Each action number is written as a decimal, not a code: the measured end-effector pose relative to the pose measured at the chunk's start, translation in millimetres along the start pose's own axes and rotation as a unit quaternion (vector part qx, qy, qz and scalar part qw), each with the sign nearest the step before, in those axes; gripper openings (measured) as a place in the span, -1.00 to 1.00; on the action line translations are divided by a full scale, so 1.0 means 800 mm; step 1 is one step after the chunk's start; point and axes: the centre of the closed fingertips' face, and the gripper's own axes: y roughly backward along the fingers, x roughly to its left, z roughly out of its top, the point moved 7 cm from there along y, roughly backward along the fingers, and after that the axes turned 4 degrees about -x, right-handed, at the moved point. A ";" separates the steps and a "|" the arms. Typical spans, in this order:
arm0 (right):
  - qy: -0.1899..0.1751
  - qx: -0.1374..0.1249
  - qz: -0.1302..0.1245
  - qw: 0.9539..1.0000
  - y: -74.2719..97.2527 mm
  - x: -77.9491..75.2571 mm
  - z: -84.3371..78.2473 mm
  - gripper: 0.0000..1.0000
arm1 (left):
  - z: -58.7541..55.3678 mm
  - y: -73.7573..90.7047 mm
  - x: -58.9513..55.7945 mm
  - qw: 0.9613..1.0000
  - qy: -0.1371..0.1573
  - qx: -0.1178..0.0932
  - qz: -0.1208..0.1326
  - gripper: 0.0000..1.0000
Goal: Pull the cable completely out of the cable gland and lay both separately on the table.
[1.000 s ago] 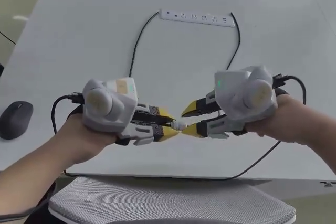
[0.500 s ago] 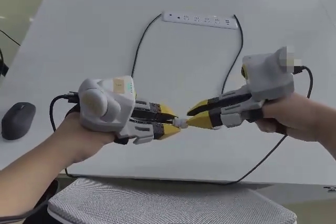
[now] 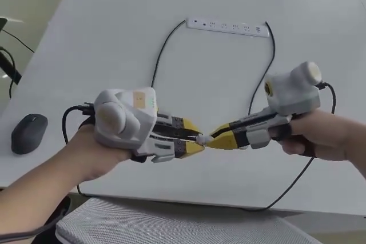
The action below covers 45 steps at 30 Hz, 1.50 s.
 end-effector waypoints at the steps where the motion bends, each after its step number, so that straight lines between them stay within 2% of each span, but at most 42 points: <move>1: 0.000 0.001 0.002 1.000 0.000 -0.001 -0.001 -0.83 | -0.001 0.000 0.000 1.000 0.007 0.002 -0.002 -0.70; 2: 0.000 0.003 0.002 1.000 0.000 -0.001 -0.001 -0.83 | -0.002 0.000 0.000 1.000 0.008 0.004 -0.003 -0.71; 4: 0.025 0.001 -0.004 1.000 -0.001 -0.002 -0.001 -0.84 | -0.003 0.000 0.001 1.000 0.002 0.006 0.001 -0.71; 7: 0.046 0.008 -0.012 0.999 -0.001 0.002 0.002 -0.86 | -0.004 0.001 0.001 1.000 0.009 0.004 0.002 -0.71; 9: 0.043 0.013 -0.015 0.999 -0.002 0.003 0.003 -0.86 | -0.004 0.002 0.002 1.000 0.015 0.002 0.000 -0.71; 10: 0.072 0.014 -0.024 0.997 -0.001 0.003 0.004 -0.87 | -0.004 0.002 0.002 1.000 0.015 0.001 0.002 -0.71; 13: 0.109 0.022 -0.039 0.993 -0.002 0.005 0.003 -0.87 | -0.005 0.002 0.003 1.000 0.021 0.001 0.001 -0.71; 14: 0.135 0.025 -0.046 0.989 -0.002 0.008 0.003 -0.87 | -0.006 0.002 0.004 1.000 0.024 0.001 0.000 -0.71; 16: 0.155 0.032 -0.055 0.986 -0.002 0.010 0.002 -0.87 | -0.006 0.002 0.003 0.999 0.034 -0.001 -0.006 -0.71; 18: 0.194 0.039 -0.068 0.978 -0.002 0.013 0.002 -0.87 | -0.006 0.002 0.003 0.999 0.048 -0.004 -0.008 -0.71; 21: 0.255 0.059 -0.097 0.960 -0.003 0.019 0.003 -0.87 | -0.007 0.003 0.005 0.997 0.070 -0.007 -0.012 -0.71; 22: 0.262 0.062 -0.099 0.958 -0.004 0.020 0.003 -0.87 | -0.007 0.003 0.005 0.996 0.084 -0.007 -0.016 -0.71; 23: 0.287 0.069 -0.111 0.949 -0.005 0.022 0.004 -0.87 | -0.007 0.003 0.006 0.996 0.091 -0.007 -0.016 -0.71; 24: 0.300 0.068 -0.125 0.943 -0.006 0.024 0.005 -0.87 | -0.006 0.004 0.009 0.996 0.093 -0.008 -0.014 -0.71; 25: 0.317 0.073 -0.140 0.935 -0.006 0.026 0.005 -0.87 | -0.006 0.005 0.010 0.995 0.096 -0.010 -0.015 -0.71; 26: 0.333 0.077 -0.145 0.929 -0.007 0.028 0.005 -0.87 | -0.005 0.005 0.009 0.993 0.116 -0.012 -0.019 -0.71; 27: 0.362 0.080 -0.155 0.916 -0.006 0.028 0.005 -0.87 | -0.004 0.006 0.010 0.992 0.124 -0.015 -0.018 -0.71; 29: 0.383 0.083 -0.171 0.904 -0.006 0.029 0.004 -0.87 | -0.004 0.006 0.011 0.991 0.133 -0.018 -0.019 -0.71; 31: 0.430 0.098 -0.184 0.878 -0.008 0.031 0.001 -0.86 | -0.005 0.005 0.010 0.988 0.154 -0.016 -0.019 -0.71; 32: 0.436 0.107 -0.188 0.873 -0.009 0.032 -0.002 -0.86 | -0.006 0.004 0.009 0.988 0.154 -0.014 -0.023 -0.71; 33: 0.437 0.110 -0.191 0.872 -0.011 0.034 -0.004 -0.86 | -0.007 0.003 0.008 0.987 0.156 -0.014 -0.024 -0.71; 34: 0.459 0.115 -0.201 0.858 -0.012 0.034 -0.005 -0.86 | -0.007 0.003 0.008 0.987 0.157 -0.014 -0.023 -0.71; 35: 0.467 0.115 -0.205 0.852 -0.012 0.034 -0.005 -0.86 | -0.008 0.003 0.009 0.986 0.163 -0.015 -0.023 -0.71; 37: 0.477 0.113 -0.210 0.846 -0.013 0.035 -0.006 -0.86 | -0.009 0.004 0.009 0.982 0.185 -0.017 -0.024 -0.71; 38: 0.479 0.111 -0.215 0.844 -0.013 0.035 -0.005 -0.86 | -0.008 0.005 0.011 0.980 0.194 -0.021 -0.023 -0.71; 40: 0.474 0.104 -0.217 0.847 -0.012 0.035 -0.002 -0.86 | -0.007 0.007 0.012 0.977 0.210 -0.021 -0.024 -0.70; 42: 0.470 0.100 -0.219 0.849 -0.012 0.034 0.000 -0.85 | -0.006 0.007 0.012 0.979 0.201 -0.023 -0.024 -0.70; 44: 0.463 0.097 -0.214 0.855 -0.012 0.035 0.000 -0.85 | -0.005 0.007 0.011 0.979 0.199 -0.021 -0.026 -0.70; 45: 0.454 0.093 -0.212 0.860 -0.011 0.034 0.001 -0.85 | -0.005 0.007 0.011 0.980 0.198 -0.020 -0.028 -0.70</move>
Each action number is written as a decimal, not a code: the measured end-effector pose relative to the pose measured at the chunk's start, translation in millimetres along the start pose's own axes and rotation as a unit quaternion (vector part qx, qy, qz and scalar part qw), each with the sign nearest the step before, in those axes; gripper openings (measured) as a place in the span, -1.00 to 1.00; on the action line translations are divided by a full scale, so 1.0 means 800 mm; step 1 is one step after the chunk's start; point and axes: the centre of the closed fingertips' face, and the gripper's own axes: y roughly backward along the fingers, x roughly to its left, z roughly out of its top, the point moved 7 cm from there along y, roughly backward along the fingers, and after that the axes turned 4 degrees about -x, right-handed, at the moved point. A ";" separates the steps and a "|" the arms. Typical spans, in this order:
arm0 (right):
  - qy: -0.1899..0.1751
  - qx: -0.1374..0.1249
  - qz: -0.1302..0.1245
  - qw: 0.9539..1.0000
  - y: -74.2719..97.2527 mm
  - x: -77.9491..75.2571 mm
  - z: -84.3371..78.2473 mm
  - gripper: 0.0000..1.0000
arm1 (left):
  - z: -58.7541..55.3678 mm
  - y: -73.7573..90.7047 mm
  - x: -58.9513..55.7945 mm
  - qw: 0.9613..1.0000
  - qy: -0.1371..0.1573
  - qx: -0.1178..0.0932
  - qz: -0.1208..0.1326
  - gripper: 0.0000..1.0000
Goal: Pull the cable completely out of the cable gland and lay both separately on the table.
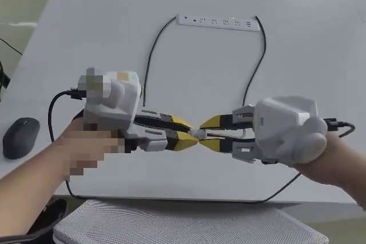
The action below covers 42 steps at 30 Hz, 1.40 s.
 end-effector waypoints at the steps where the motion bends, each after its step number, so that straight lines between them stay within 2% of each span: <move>1: -0.006 -0.003 0.000 1.000 0.000 -0.001 -0.001 -0.85 | 0.000 0.000 0.000 1.000 -0.002 -0.001 0.000 -0.70; 7: -0.021 -0.004 0.003 1.000 0.000 0.001 -0.002 -0.84 | -0.002 -0.001 -0.003 1.000 -0.023 0.002 -0.001 -0.70; 8: -0.043 -0.007 0.006 0.999 -0.001 0.003 -0.002 -0.83 | -0.003 -0.001 -0.004 1.000 -0.029 0.004 -0.001 -0.70; 11: -0.069 -0.016 0.007 0.997 0.001 0.000 -0.003 -0.76 | -0.005 0.000 -0.004 0.999 -0.050 0.011 0.001 -0.70; 12: -0.090 -0.016 0.014 0.996 0.002 0.002 -0.002 -0.69 | -0.005 0.001 -0.004 0.998 -0.065 0.013 0.003 -0.70; 13: -0.124 -0.029 0.023 0.992 0.003 0.003 0.000 -0.59 | -0.006 0.002 -0.005 0.997 -0.074 0.016 0.006 -0.70; 14: -0.143 -0.032 0.026 0.989 0.004 0.002 0.000 -0.51 | -0.006 0.003 -0.006 0.997 -0.079 0.015 0.006 -0.70; 15: -0.161 -0.029 0.019 0.986 0.007 -0.004 -0.003 -0.51 | -0.005 0.004 -0.007 0.996 -0.090 0.006 0.007 -0.70; 16: -0.189 -0.032 0.021 0.981 0.010 -0.007 -0.005 -0.54 | -0.005 0.004 -0.009 0.995 -0.096 0.005 0.007 -0.70; 17: -0.229 -0.043 0.034 0.972 0.011 -0.008 -0.005 -0.55 | -0.005 0.005 -0.010 0.995 -0.102 0.006 0.007 -0.70; 18: -0.295 -0.056 0.049 0.952 0.014 -0.011 -0.005 -0.54 | -0.006 0.004 -0.010 0.992 -0.122 0.011 0.007 -0.70; 19: -0.336 -0.061 0.058 0.938 0.015 -0.014 -0.007 -0.54 | -0.006 0.004 -0.011 0.991 -0.136 0.014 0.006 -0.70; 20: -0.366 -0.075 0.070 0.925 0.017 -0.018 -0.006 -0.55 | -0.007 0.003 -0.012 0.990 -0.138 0.017 0.005 -0.70; 21: -0.402 -0.087 0.082 0.908 0.018 -0.023 -0.008 -0.55 | -0.007 0.002 -0.014 0.990 -0.140 0.016 0.003 -0.70; 22: -0.419 -0.095 0.086 0.899 0.019 -0.027 -0.009 -0.55 | -0.006 0.003 -0.015 0.989 -0.150 0.014 0.002 -0.70; 23: -0.448 -0.095 0.114 0.882 0.020 -0.026 -0.010 -0.57 | -0.005 0.003 -0.015 0.987 -0.159 0.014 0.001 -0.70; 24: -0.463 -0.092 0.133 0.872 0.021 -0.025 -0.010 -0.60 | -0.005 0.003 -0.016 0.987 -0.163 0.015 0.001 -0.70; 25: -0.468 -0.085 0.143 0.868 0.019 -0.025 -0.012 -0.64 | -0.005 0.003 -0.016 0.985 -0.170 0.017 0.001 -0.70; 26: -0.469 -0.086 0.143 0.867 0.017 -0.028 -0.013 -0.65 | -0.005 0.003 -0.017 0.985 -0.174 0.019 0.001 -0.70; 27: -0.480 -0.085 0.148 0.861 0.015 -0.028 -0.014 -0.65 | -0.005 0.003 -0.017 0.984 -0.179 0.020 0.000 -0.70; 28: -0.498 -0.084 0.153 0.849 0.013 -0.029 -0.015 -0.64 | -0.005 0.003 -0.018 0.983 -0.184 0.020 -0.002 -0.70; 29: -0.505 -0.085 0.157 0.844 0.011 -0.030 -0.016 -0.63 | -0.005 0.003 -0.018 0.982 -0.186 0.021 -0.002 -0.70; 30: -0.506 -0.080 0.159 0.844 0.007 -0.030 -0.019 -0.63 | -0.005 0.003 -0.017 0.982 -0.190 0.022 -0.001 -0.70; 31: -0.510 -0.080 0.165 0.840 0.006 -0.029 -0.020 -0.61 | -0.004 0.004 -0.016 0.982 -0.190 0.022 -0.001 -0.70; 33: -0.529 -0.071 0.193 0.823 0.003 -0.020 -0.020 -0.57 | -0.003 0.004 -0.016 0.981 -0.193 0.021 -0.001 -0.70; 36: -0.527 -0.066 0.193 0.825 -0.004 -0.016 -0.027 -0.62 | -0.002 0.005 -0.015 0.980 -0.197 0.019 -0.001 -0.70; 37: -0.532 -0.069 0.196 0.821 -0.005 -0.015 -0.028 -0.63 | -0.001 0.005 -0.016 0.980 -0.197 0.018 0.000 -0.70; 38: -0.545 -0.074 0.205 0.810 -0.006 -0.012 -0.026 -0.63 | -0.001 0.005 -0.015 0.980 -0.198 0.019 0.000 -0.70; 40: -0.553 -0.084 0.211 0.802 -0.007 -0.012 -0.026 -0.68 | -0.001 0.005 -0.015 0.980 -0.199 0.019 -0.001 -0.70; 41: -0.561 -0.090 0.214 0.794 -0.006 -0.013 -0.025 -0.72 | -0.001 0.004 -0.015 0.980 -0.200 0.021 -0.002 -0.70; 42: -0.575 -0.094 0.222 0.782 -0.005 -0.014 -0.024 -0.76 | -0.002 0.004 -0.015 0.979 -0.202 0.022 -0.002 -0.70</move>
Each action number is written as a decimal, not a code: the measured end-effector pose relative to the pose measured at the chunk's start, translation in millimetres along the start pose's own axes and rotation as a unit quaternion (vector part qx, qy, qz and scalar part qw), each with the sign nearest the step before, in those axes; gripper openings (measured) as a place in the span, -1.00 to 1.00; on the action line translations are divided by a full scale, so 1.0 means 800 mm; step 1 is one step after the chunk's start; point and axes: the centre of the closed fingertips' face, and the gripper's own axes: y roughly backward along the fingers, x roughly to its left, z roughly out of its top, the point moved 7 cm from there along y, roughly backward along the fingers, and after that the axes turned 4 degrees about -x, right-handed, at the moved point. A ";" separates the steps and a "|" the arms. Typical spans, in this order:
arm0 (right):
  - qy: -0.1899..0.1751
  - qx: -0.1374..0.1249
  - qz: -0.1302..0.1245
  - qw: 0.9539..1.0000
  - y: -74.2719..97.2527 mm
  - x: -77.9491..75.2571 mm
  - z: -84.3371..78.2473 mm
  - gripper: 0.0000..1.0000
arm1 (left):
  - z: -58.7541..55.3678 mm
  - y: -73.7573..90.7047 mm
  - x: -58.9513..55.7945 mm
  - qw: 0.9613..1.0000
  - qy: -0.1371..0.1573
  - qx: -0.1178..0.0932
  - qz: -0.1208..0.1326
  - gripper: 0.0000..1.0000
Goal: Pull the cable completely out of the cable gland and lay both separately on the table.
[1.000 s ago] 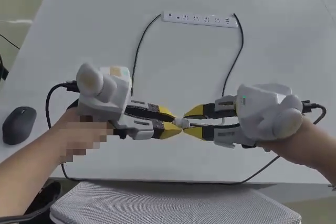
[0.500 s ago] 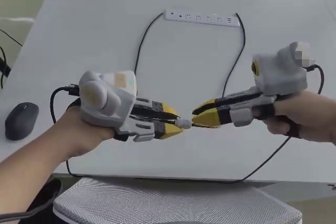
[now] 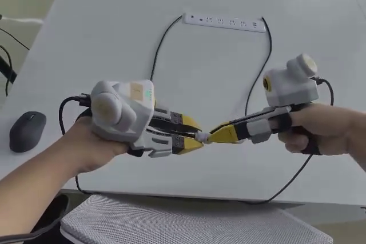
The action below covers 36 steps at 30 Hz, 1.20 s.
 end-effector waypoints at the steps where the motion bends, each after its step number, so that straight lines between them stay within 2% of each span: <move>1: 0.001 0.000 -0.005 1.000 0.001 -0.003 0.000 -0.77 | 0.000 -0.001 0.000 1.000 -0.001 0.000 0.000 -0.70; 11: -0.002 0.032 -0.001 0.999 0.001 -0.006 0.001 -0.81 | 0.002 -0.004 0.000 1.000 -0.012 0.004 -0.010 -0.70; 15: 0.028 0.044 -0.010 0.999 0.000 -0.004 0.002 -0.84 | -0.001 -0.004 0.001 1.000 -0.006 0.007 -0.010 -0.70; 17: 0.084 0.046 -0.021 0.995 -0.002 -0.004 0.004 -0.84 | -0.003 -0.002 0.003 1.000 0.000 0.007 -0.007 -0.70; 20: 0.126 0.045 -0.035 0.990 -0.004 0.000 0.005 -0.85 | -0.004 -0.001 0.004 1.000 0.008 0.004 -0.005 -0.70; 24: 0.197 0.039 -0.062 0.978 -0.003 0.008 0.005 -0.85 | -0.005 0.000 0.007 1.000 0.021 -0.004 -0.003 -0.70; 26: 0.209 0.038 -0.071 0.975 -0.003 0.013 0.005 -0.85 | -0.002 0.002 0.008 0.999 0.037 -0.009 -0.004 -0.70; 27: 0.242 0.042 -0.084 0.966 -0.003 0.016 0.006 -0.85 | -0.001 0.002 0.009 0.999 0.045 -0.011 -0.004 -0.70; 28: 0.265 0.048 -0.091 0.959 -0.003 0.019 0.006 -0.85 | -0.001 0.002 0.009 0.999 0.044 -0.012 -0.005 -0.70; 29: 0.294 0.061 -0.104 0.948 -0.004 0.023 0.005 -0.85 | -0.001 0.002 0.007 0.999 0.045 -0.012 -0.007 -0.70; 30: 0.303 0.065 -0.108 0.944 -0.004 0.024 0.005 -0.86 | -0.001 0.001 0.007 0.999 0.046 -0.011 -0.007 -0.70; 31: 0.334 0.080 -0.124 0.931 -0.006 0.027 0.004 -0.86 | -0.001 0.001 0.006 0.999 0.048 -0.010 -0.009 -0.70; 33: 0.363 0.096 -0.137 0.916 -0.007 0.029 0.002 -0.86 | -0.002 -0.001 0.006 0.998 0.061 -0.009 -0.013 -0.70; 34: 0.386 0.105 -0.146 0.905 -0.009 0.032 0.001 -0.86 | -0.003 -0.001 0.006 0.997 0.072 -0.010 -0.014 -0.70; 35: 0.399 0.110 -0.151 0.898 -0.010 0.033 0.000 -0.85 | -0.003 -0.001 0.005 0.997 0.079 -0.011 -0.016 -0.70; 36: 0.420 0.116 -0.163 0.885 -0.011 0.034 -0.001 -0.85 | -0.004 -0.002 0.006 0.996 0.082 -0.013 -0.016 -0.70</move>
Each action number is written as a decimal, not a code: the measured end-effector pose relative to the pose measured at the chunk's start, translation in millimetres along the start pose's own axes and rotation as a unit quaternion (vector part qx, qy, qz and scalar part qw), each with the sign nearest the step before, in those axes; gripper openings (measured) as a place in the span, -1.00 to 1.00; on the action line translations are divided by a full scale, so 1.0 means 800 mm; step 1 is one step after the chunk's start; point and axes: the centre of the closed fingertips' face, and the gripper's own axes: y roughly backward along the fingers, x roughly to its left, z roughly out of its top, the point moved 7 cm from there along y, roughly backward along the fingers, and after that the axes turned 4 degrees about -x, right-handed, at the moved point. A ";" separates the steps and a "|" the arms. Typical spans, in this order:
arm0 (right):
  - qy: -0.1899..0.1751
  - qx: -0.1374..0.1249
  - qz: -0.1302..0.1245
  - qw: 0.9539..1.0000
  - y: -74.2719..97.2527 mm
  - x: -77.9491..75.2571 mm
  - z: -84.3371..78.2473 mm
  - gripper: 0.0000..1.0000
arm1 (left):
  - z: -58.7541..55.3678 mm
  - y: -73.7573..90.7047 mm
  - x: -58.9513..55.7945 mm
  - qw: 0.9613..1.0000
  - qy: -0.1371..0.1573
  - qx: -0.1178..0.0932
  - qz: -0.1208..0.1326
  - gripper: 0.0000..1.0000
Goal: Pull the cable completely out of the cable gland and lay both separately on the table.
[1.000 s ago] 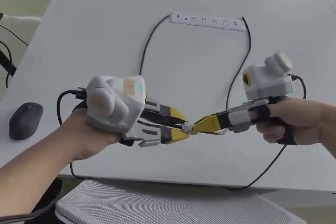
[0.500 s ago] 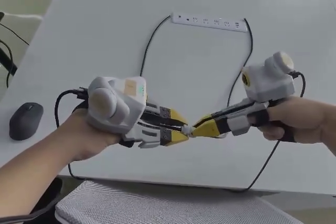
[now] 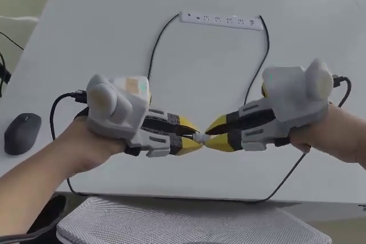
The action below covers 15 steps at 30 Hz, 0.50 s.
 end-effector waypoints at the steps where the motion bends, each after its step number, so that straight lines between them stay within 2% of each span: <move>1: 0.012 0.005 -0.006 1.000 0.000 0.001 0.000 -0.85 | 0.000 0.000 0.000 1.000 0.005 -0.001 0.000 -0.70; 5: 0.064 0.016 -0.041 0.997 -0.001 0.004 0.002 -0.85 | 0.000 0.002 0.001 1.000 0.021 -0.011 0.001 -0.70; 9: 0.080 0.015 -0.053 0.995 0.000 0.004 0.002 -0.85 | 0.002 0.003 0.000 1.000 0.025 -0.015 0.003 -0.70; 15: 0.090 0.018 -0.059 0.994 -0.002 0.003 -0.001 -0.85 | 0.001 0.003 0.000 1.000 0.014 -0.010 0.007 -0.70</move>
